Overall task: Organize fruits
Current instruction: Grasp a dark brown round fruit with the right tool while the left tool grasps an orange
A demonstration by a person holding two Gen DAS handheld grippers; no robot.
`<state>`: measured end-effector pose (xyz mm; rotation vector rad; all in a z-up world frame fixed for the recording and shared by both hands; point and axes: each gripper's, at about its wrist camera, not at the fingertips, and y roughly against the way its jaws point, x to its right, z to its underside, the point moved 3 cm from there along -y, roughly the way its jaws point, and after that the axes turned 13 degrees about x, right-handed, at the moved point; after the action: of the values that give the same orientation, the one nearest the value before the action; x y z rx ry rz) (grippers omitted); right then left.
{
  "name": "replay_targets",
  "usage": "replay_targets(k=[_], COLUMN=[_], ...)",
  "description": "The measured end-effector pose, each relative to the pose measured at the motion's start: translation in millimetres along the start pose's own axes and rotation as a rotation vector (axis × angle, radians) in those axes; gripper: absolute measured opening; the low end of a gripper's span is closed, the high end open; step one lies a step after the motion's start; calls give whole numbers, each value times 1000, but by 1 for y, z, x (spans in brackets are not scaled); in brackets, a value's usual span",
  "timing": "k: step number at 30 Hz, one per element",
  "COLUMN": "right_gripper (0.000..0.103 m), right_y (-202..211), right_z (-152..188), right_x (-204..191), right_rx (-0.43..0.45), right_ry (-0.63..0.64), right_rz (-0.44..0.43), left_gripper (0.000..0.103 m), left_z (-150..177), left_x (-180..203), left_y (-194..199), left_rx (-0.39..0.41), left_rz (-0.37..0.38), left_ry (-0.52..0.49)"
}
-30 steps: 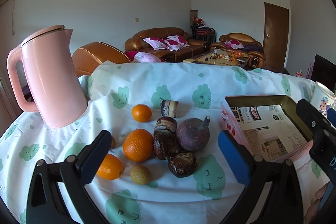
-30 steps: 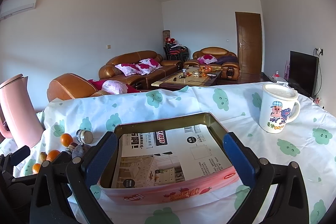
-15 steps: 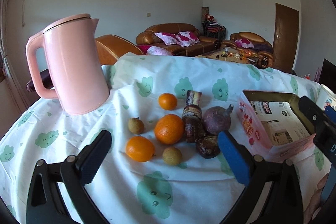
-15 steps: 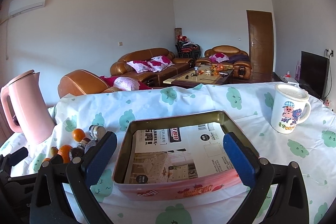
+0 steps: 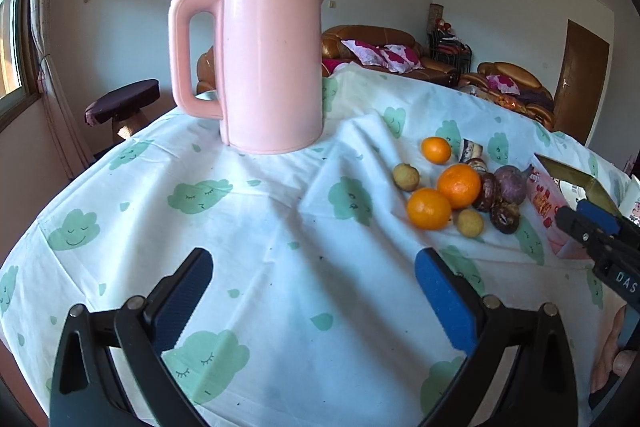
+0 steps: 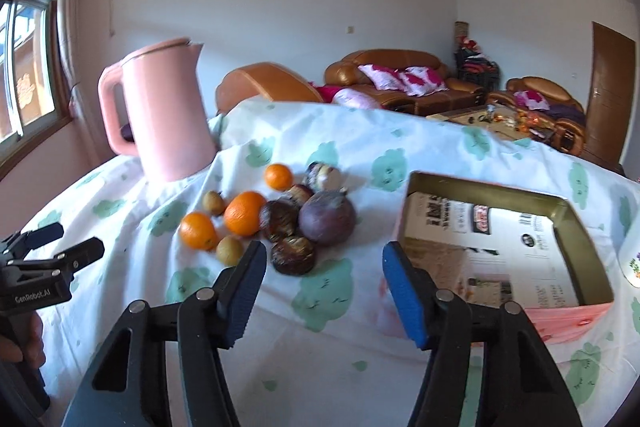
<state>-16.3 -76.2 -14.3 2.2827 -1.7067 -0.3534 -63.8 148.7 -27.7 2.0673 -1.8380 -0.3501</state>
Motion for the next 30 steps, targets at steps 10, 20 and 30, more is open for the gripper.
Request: replay_targets(k=[10, 20, 30], right_gripper=[55, 50, 40], right_y=[-63, -89, -68], right_z=[7, 16, 7], right_x=[-32, -25, -18], right_rx=[-199, -309, -216], right_ry=[73, 39, 19], right_rz=[-6, 25, -5], left_gripper=[102, 99, 92], left_z=[-11, -20, -23], left_x=[24, 55, 60], left_y=[-28, -67, -91], left_rx=[-35, -105, -139], left_rz=[89, 154, 136], left_ry=[-73, -110, -78])
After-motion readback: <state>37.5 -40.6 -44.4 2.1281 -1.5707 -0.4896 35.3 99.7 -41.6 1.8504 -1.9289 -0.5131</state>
